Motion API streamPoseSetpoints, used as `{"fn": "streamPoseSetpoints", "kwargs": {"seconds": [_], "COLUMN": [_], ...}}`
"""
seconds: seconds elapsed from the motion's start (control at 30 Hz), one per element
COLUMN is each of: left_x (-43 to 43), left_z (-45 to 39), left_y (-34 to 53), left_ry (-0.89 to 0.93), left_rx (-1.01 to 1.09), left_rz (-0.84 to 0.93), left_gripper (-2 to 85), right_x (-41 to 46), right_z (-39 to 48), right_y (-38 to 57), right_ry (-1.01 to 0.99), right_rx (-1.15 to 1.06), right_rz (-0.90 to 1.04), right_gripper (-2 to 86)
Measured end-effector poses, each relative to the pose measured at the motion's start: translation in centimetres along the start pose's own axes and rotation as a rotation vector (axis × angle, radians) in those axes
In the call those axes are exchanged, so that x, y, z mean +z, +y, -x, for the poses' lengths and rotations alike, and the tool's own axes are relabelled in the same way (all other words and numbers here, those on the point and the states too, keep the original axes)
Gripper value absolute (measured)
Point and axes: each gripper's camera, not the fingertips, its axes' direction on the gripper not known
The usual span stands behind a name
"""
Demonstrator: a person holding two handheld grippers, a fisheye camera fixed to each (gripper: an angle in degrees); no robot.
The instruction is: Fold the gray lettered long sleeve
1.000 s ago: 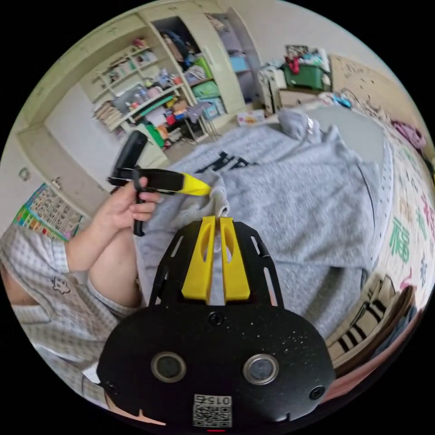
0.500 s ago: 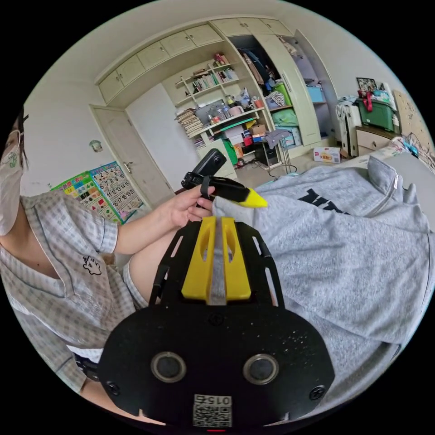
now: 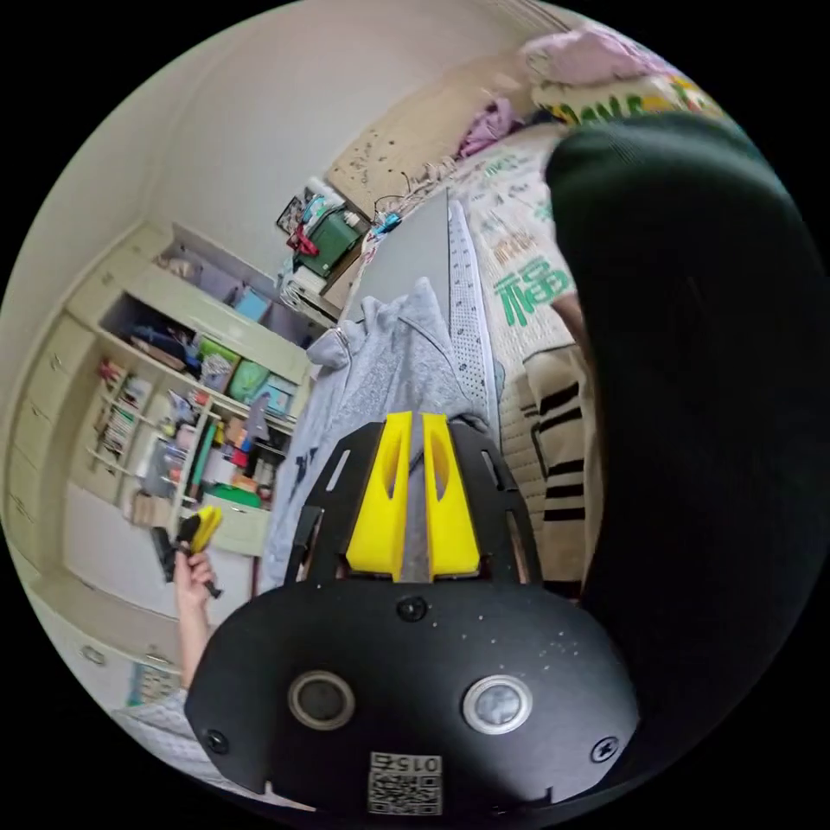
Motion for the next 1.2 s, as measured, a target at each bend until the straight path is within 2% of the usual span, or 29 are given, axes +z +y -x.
{"fn": "streamPoseSetpoints", "kwargs": {"seconds": [0.07, 0.27, 0.47, 0.73, 0.97, 1.1, 1.2], "left_x": [7.8, 28.7, 44.8, 55.1, 57.8, 58.1, 58.4], "left_z": [-3.7, -11.6, -13.5, -12.2, -13.8, -14.2, -14.7], "left_y": [-2.9, -8.2, -9.9, -7.9, -6.5, -6.4, -6.1], "left_ry": [0.011, 0.073, 0.026, -0.002, -0.056, -0.035, -0.043], "left_rx": [0.092, 0.218, 0.204, 0.226, 0.353, 0.351, 0.367], "left_rz": [0.116, 0.301, 0.347, 0.36, 0.37, 0.354, 0.363], "left_gripper": [8.4, 9.9, 13.2, 11.7, 4.2, 2.6, 3.3], "right_x": [0.2, 0.3, 2.4, 3.3, 1.6, -0.7, -3.2], "right_z": [-1.3, -0.7, -1.7, -2.4, -2.5, -3.1, -3.3], "right_y": [-1.7, -6.6, -11.4, -16.5, -18.9, -19.7, -19.9], "right_ry": [-0.036, -0.019, 0.122, 0.112, 0.154, 0.163, 0.141], "right_rx": [0.04, 0.022, 0.058, 0.051, 0.046, 0.088, 0.137], "right_rz": [0.02, 0.01, 0.049, 0.073, 0.022, -0.037, -0.083], "right_gripper": [2.4, 5.2, 6.8, 6.6, 0.3, 0.9, 5.1]}}
